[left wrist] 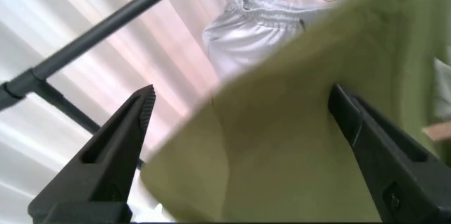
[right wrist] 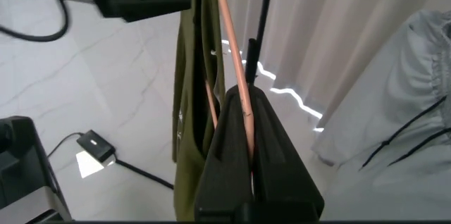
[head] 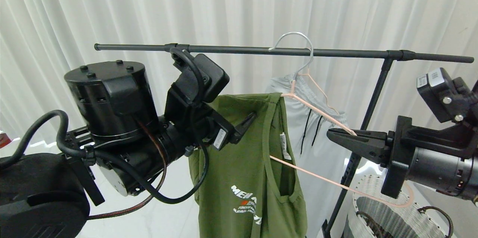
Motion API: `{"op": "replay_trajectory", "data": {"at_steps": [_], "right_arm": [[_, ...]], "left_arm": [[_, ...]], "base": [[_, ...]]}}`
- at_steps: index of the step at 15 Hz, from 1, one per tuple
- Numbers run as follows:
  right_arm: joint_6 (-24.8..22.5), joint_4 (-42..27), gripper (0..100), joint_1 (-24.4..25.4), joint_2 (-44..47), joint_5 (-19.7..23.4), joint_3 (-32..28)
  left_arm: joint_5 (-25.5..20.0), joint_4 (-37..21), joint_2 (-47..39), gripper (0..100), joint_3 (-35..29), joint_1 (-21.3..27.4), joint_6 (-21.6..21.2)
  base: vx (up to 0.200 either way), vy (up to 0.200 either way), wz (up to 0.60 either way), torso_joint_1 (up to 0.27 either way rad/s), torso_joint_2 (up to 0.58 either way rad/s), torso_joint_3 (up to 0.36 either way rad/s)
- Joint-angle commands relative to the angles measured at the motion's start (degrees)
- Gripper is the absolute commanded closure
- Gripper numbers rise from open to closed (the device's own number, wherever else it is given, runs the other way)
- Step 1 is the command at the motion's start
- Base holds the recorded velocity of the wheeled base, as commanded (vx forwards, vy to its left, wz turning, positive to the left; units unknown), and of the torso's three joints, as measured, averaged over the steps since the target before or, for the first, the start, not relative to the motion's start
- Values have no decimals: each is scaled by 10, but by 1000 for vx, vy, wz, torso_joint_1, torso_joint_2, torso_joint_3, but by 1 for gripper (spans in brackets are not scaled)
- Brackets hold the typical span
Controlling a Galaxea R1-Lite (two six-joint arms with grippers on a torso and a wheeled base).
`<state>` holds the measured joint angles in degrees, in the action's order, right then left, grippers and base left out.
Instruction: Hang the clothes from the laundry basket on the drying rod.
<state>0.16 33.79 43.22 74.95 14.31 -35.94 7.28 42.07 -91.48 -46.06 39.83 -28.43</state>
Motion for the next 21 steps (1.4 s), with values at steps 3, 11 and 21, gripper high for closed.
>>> {"op": "replay_trajectory", "data": {"at_steps": [3, 11, 21], "right_arm": [[-2, 12, 100, 17, -4, 2, 6], [-22, 18, 100, 43, 2, 2, 24], [-23, 18, 100, 64, 10, 3, 27]], "left_arm": [[0, 3, -17, 0, -10, -20, -29], [-16, 25, -24, 0, -14, -23, -36], [-17, 26, -24, 100, -11, -23, -34]], "base": [[0, 0, 0, 0, 0, 0], [0, 0, 0, 0, 0, 0], [0, 0, 0, 0, 0, 0]]}}
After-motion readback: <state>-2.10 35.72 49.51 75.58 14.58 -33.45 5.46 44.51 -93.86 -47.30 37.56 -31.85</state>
